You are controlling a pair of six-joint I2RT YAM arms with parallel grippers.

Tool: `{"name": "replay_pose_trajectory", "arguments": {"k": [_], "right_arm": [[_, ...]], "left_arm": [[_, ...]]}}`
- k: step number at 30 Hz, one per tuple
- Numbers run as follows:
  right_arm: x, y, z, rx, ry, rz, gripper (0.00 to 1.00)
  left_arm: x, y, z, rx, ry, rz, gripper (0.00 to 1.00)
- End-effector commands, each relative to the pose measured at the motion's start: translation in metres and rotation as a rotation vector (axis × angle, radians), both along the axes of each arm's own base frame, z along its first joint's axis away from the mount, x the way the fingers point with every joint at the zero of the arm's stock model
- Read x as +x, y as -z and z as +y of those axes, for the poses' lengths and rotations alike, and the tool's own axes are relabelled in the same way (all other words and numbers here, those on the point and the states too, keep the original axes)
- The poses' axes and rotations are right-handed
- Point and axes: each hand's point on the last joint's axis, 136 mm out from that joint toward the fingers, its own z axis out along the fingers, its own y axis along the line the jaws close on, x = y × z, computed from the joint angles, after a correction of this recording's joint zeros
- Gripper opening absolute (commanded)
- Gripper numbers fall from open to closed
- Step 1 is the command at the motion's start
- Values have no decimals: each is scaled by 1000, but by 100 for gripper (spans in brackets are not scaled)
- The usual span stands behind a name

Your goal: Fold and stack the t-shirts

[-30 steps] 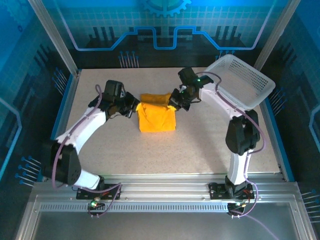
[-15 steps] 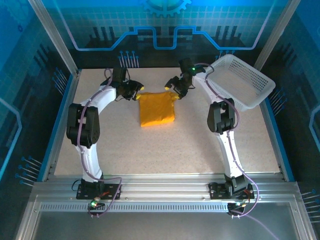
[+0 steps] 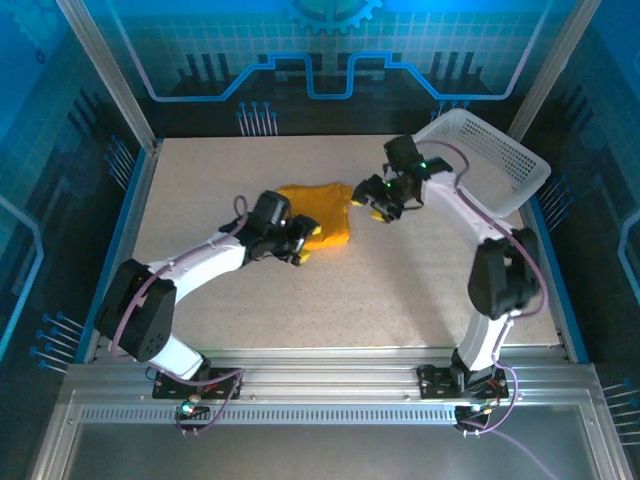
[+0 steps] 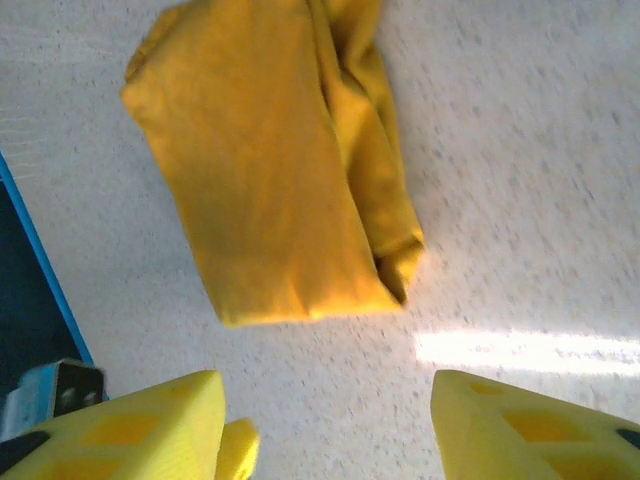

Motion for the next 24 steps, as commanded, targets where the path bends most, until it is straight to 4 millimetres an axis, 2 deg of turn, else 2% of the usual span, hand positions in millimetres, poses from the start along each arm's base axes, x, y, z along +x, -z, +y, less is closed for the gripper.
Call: {"name": "replay_pose_trajectory", "arguments": {"k": [1,3,5,11,15,17,19,20,24], "right_arm": [[-15,4,-3,66,5,-38,59],[-28,4,-9,69,-6,-34,59],[-41,5,-16,72,-11,-23,59],[-59,-6,-39,81,27,-34,59],[-66,-14,-47,96,42,-51,59],[-69,-15,-49,98,40,-49,58],[-72,-14,-50,96,38,-42,58],[-74,-14,-50,96,37,-41,57],[-76,-16,-50,105,40,-46,57]], "left_arm": [[30,1,-13,-84,-223,-33,65],[41,7,-27,-97,-227,-31,66],[45,25,-35,-64,-224,10,65],[48,67,-35,6,-257,80,60],[68,86,-43,14,-264,75,47],[79,94,-45,17,-277,70,30],[86,96,-39,37,-319,54,10],[90,96,-29,52,-353,47,2],[115,85,16,49,-437,-1,0]]}}
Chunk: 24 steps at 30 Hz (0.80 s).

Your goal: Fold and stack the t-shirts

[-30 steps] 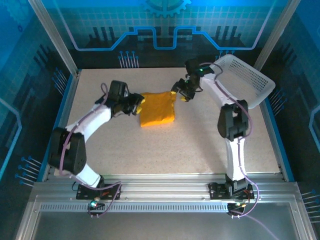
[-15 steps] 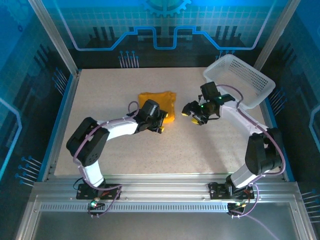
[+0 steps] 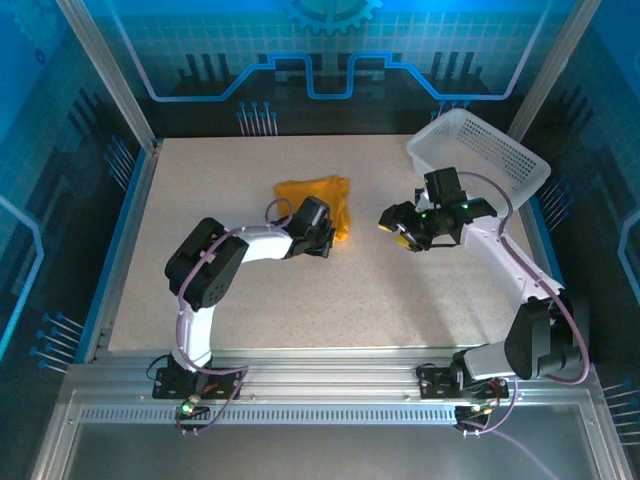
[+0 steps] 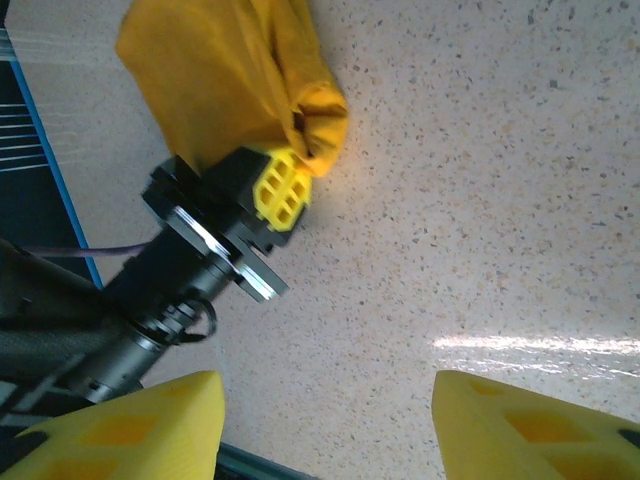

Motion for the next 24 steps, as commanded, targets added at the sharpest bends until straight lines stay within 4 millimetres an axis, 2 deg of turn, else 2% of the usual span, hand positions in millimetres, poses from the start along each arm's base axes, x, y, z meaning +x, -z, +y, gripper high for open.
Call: {"name": "replay_pose_trajectory", "arguments": {"k": [1,5,11,14,19,24], "right_arm": [[-8,-4,-1,20,-13,0,57],[-8,-6,-2,22,-9,-3,57],[-7,-5,0,24,-4,-2,57],[-6,-5,0,15,-1,1,57],[-6,-1,0,9,-1,18,57],[-4,0,4,11,-10,23,57]], "left_arm": [[35,-10,60,56,-118,-69,0],[61,-29,129,106,-121,-122,0],[94,-30,236,184,-110,-183,0],[111,-28,283,177,-143,-214,0],[139,-21,335,179,-176,-242,0],[170,-27,364,222,-121,-300,0]]}}
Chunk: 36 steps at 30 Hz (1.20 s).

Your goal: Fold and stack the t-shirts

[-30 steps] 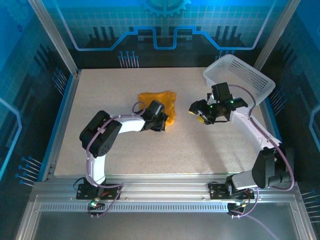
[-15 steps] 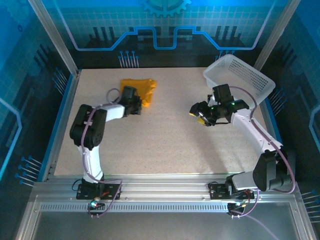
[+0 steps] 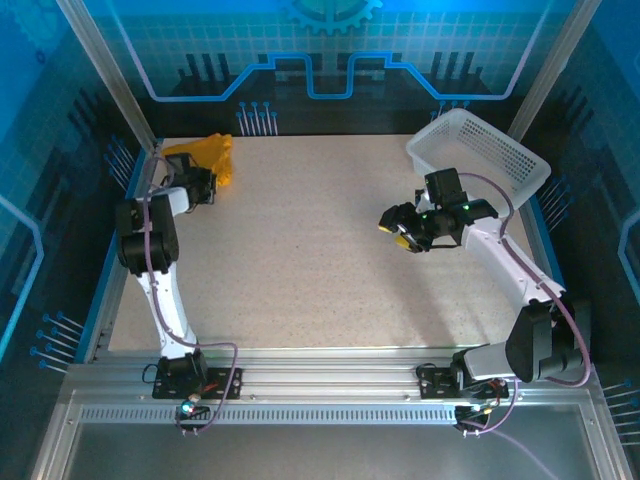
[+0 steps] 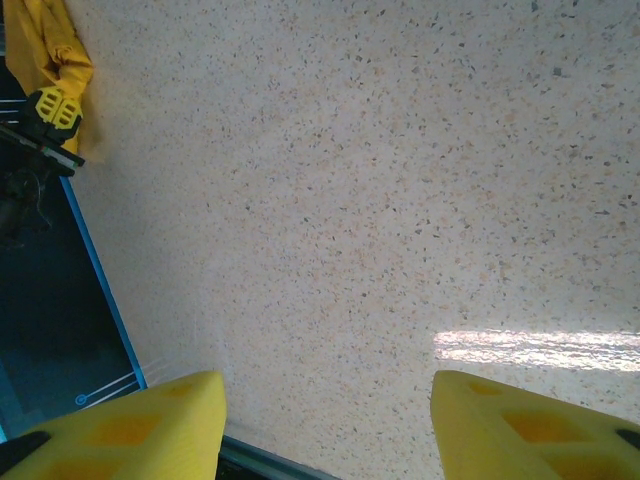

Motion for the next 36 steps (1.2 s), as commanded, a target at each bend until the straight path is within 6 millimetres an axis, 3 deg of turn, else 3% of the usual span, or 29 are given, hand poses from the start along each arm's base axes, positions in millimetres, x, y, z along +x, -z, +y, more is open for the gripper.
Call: {"name": "replay_pose_trajectory", "arguments": {"k": [1,5,11,17,20,24,25,26,27,28,29,31,36], "right_arm": [[-1,2,5,3,-11,22,57],[3,1,10,8,-27,7,57],[19,-16,28,54,-93,-110,57],[27,-43,42,89,-141,-242,57],[26,-58,43,99,-140,-330,57],[25,-84,31,83,-77,-464,61],[24,-90,27,69,-59,-490,64],[24,-95,22,58,-45,-506,66],[24,-101,17,51,-29,-520,70],[24,-107,13,48,-20,-531,92],[25,-113,8,44,-13,-544,100],[24,-127,-3,27,-4,-567,100],[17,-160,-39,-80,45,-635,100]], "left_arm": [[18,-12,4,64,136,-44,0],[9,-13,9,100,173,-8,0],[-28,1,30,142,125,74,0],[-28,-10,34,135,140,49,1],[-27,-21,35,153,152,33,22],[-37,-65,34,240,146,-9,57],[-42,-81,30,258,147,-30,94],[-46,-98,24,274,152,-60,99],[-53,-119,15,291,161,-92,99],[-62,-138,4,316,177,-121,99],[-71,-156,-6,351,197,-147,99],[-98,-193,-32,418,223,-187,99],[-172,-228,-84,441,204,-192,99]]}}
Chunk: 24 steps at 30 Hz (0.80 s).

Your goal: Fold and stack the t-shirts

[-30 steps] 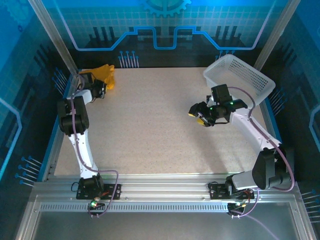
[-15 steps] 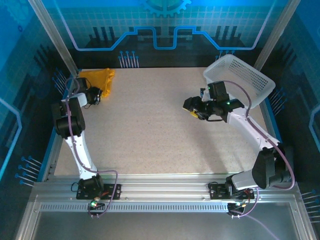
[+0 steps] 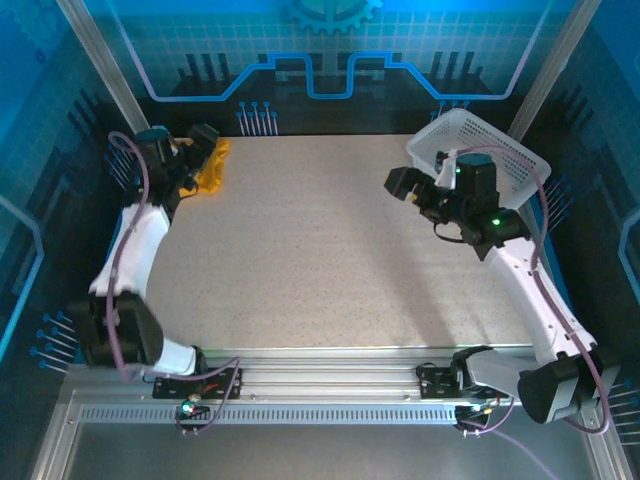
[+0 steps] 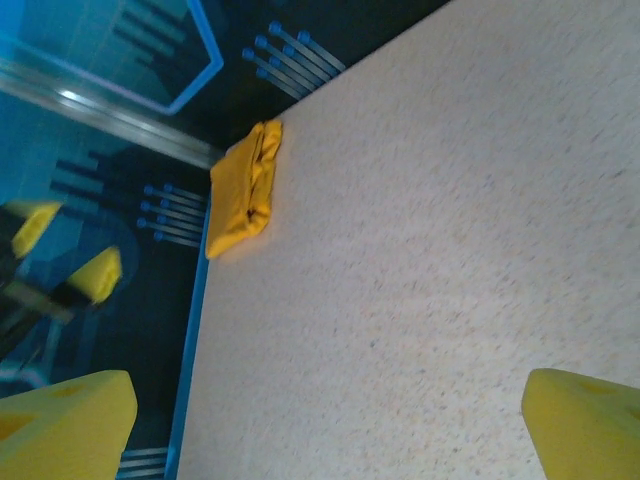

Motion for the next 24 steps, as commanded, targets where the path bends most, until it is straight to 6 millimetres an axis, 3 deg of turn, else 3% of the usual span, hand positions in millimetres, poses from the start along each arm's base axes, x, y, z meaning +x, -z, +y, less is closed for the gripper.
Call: {"name": "replay_pose_trajectory", "arguments": {"k": [1,4,7,9,12,16,18,22,24], "right_arm": [[-14,-32,-30,-120,63,-90,100],[-26,-19,-60,-262,164,-35,100],[-35,19,-93,-430,263,52,100],[-37,46,-122,-543,376,61,100],[-30,94,-146,-670,457,-44,100],[-27,158,-167,-884,458,-98,100],[-22,176,-169,-907,430,-75,100],[-3,198,-159,-915,347,-75,100],[7,207,-155,-917,306,-64,100]], "left_arm": [[-55,30,-12,77,-76,135,99],[-109,33,-11,279,-181,206,99],[-168,47,20,564,-380,337,99],[-181,63,21,769,-300,364,99],[-181,99,14,1011,-78,348,99],[-170,133,2,1152,34,181,99],[-160,140,-2,1158,29,104,99],[-137,179,8,982,52,140,99],[-122,181,6,947,41,88,99]]}}
